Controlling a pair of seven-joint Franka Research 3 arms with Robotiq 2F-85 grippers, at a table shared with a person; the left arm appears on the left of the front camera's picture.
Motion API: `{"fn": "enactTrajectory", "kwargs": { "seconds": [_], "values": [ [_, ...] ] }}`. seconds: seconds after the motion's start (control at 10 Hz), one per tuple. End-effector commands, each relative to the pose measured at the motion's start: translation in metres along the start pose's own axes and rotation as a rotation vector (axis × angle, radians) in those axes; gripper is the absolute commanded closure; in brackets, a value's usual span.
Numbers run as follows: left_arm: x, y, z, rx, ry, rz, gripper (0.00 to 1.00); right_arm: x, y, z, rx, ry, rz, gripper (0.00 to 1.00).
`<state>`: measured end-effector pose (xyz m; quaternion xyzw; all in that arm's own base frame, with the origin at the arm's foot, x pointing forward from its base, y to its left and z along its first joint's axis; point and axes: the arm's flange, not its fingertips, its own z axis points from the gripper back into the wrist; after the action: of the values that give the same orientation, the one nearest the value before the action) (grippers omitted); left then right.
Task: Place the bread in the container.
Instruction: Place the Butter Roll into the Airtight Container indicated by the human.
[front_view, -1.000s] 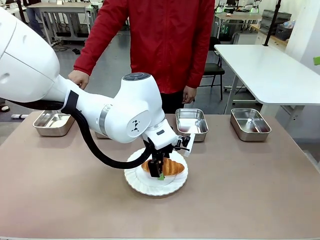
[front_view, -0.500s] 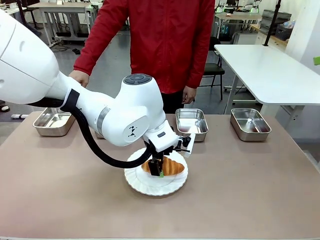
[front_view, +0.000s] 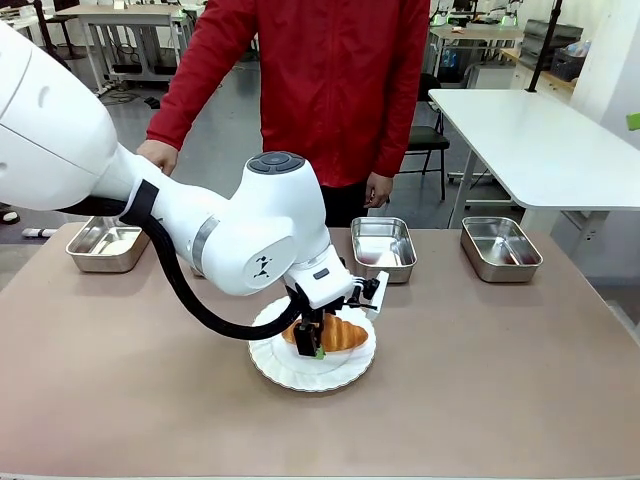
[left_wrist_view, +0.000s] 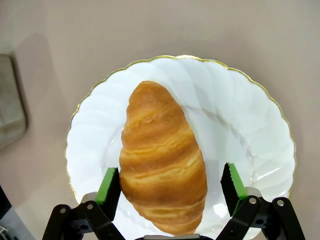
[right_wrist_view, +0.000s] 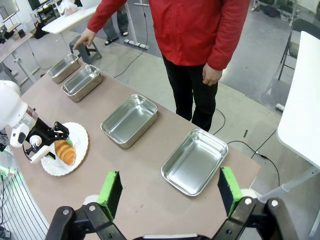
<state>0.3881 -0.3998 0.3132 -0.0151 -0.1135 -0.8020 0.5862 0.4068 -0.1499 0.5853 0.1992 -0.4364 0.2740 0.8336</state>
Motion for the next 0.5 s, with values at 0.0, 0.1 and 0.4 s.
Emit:
{"fn": "enactTrajectory", "kwargs": {
  "seconds": [0.0,0.1,0.4],
  "values": [
    [0.0005,0.0024,-0.0051,-0.01,0.024,0.011,0.0,0.0003,0.0004,0.0004,-0.002,-0.004,-0.001,0.0],
    [0.0006,0.0037,-0.0087,-0.012,0.031,0.012,0.0,0.0003,0.0004,0.0004,-0.002,-0.004,-0.001,0.0],
    [0.0001,0.0049,-0.0089,-0.031,0.036,0.015,0.2,0.0003,0.0004,0.0004,-0.002,-0.004,-0.001,0.0]
  ]
}}
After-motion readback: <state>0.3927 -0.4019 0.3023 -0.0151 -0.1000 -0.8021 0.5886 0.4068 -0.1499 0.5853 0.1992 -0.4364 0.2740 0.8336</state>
